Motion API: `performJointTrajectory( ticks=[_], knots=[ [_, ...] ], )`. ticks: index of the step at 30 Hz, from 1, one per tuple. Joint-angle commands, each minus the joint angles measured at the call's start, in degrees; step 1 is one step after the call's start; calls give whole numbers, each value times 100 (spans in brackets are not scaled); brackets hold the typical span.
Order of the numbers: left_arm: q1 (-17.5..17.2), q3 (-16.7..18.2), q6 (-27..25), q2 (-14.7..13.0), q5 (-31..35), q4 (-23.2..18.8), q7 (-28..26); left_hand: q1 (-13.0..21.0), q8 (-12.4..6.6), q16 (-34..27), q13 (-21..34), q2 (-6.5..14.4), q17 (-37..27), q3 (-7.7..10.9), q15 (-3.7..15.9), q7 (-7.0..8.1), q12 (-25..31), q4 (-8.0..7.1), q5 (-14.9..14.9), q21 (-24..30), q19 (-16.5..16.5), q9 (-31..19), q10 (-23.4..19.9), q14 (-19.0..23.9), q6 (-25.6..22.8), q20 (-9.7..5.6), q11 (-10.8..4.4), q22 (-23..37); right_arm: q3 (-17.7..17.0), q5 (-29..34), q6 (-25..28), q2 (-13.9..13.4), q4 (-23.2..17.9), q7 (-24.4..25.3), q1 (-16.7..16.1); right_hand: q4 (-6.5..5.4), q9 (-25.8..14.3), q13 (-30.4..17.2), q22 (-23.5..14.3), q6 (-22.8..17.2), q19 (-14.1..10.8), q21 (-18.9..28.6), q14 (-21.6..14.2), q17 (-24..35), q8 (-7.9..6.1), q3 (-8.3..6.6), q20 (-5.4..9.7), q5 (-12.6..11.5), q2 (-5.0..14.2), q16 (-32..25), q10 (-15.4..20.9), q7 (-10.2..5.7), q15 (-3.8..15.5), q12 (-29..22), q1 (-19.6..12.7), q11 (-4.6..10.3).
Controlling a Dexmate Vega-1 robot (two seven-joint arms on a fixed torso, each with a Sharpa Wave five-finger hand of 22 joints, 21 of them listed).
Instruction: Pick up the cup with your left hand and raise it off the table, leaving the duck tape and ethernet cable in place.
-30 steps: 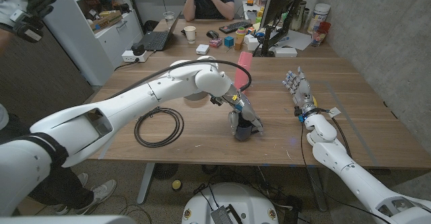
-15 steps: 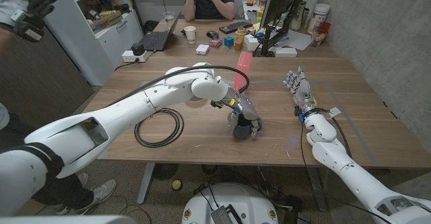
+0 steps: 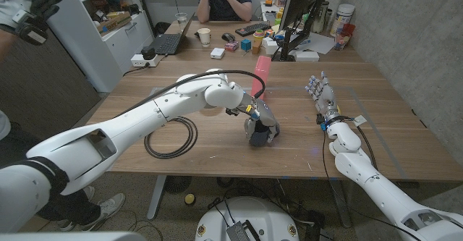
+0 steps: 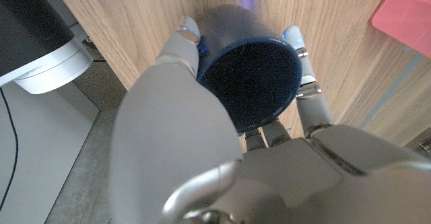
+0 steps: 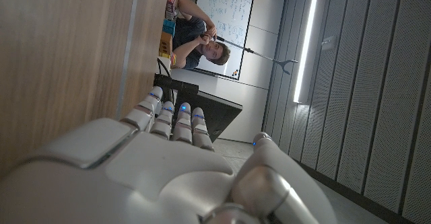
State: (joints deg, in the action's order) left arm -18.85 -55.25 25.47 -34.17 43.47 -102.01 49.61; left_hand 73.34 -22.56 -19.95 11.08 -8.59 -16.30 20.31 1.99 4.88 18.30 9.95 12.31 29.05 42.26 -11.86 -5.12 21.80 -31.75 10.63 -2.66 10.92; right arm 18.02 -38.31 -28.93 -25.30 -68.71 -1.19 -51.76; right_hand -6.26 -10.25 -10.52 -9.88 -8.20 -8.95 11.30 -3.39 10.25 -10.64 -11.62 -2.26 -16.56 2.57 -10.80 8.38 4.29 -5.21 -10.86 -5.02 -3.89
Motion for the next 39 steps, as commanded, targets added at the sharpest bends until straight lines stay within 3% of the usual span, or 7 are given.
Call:
performJointTrajectory(
  ticks=[1, 17, 39],
  knots=[
    [-72, 164, -125, -47, -159, -100, -207, 1225, 8, -49, 17, 1191, -33, 53, 939, -568, 44, -30, -10, 73, 1608, -25, -83, 229, -682, -2295, -10, -4, 7, 11, 21, -1, 16, 20, 22, 16, -21, -21, -16, 6, 44, -18, 2, 19, -42, 16, -6, -25, -38, -26, 53, -41, -49, -23, 17, -1],
    [-169, 514, -323, -186, -393, -435, -522, 1234, 39, -61, 19, 1195, -79, 45, 960, -677, 89, -49, -27, 123, 1620, -20, -269, 380, -900, -2307, -20, -20, 15, 40, 26, -5, 13, 56, 19, 25, -20, -21, -15, -4, 59, -20, 15, 18, -43, 28, -1, -40, -38, -18, 43, -52, -40, -17, 14, 20],
    [-118, 710, -498, -280, -586, -786, -441, 1244, 113, -64, 20, 1233, -114, 54, 960, -662, 128, -63, -39, 144, 1565, -18, -435, 507, -977, -2291, -10, -26, 13, 46, -10, 2, 10, 49, 39, 39, -20, -21, -15, -4, 71, -19, 17, 16, -40, 37, 4, -58, -33, -15, 38, -51, -50, -13, 3, 24]
  ],
)
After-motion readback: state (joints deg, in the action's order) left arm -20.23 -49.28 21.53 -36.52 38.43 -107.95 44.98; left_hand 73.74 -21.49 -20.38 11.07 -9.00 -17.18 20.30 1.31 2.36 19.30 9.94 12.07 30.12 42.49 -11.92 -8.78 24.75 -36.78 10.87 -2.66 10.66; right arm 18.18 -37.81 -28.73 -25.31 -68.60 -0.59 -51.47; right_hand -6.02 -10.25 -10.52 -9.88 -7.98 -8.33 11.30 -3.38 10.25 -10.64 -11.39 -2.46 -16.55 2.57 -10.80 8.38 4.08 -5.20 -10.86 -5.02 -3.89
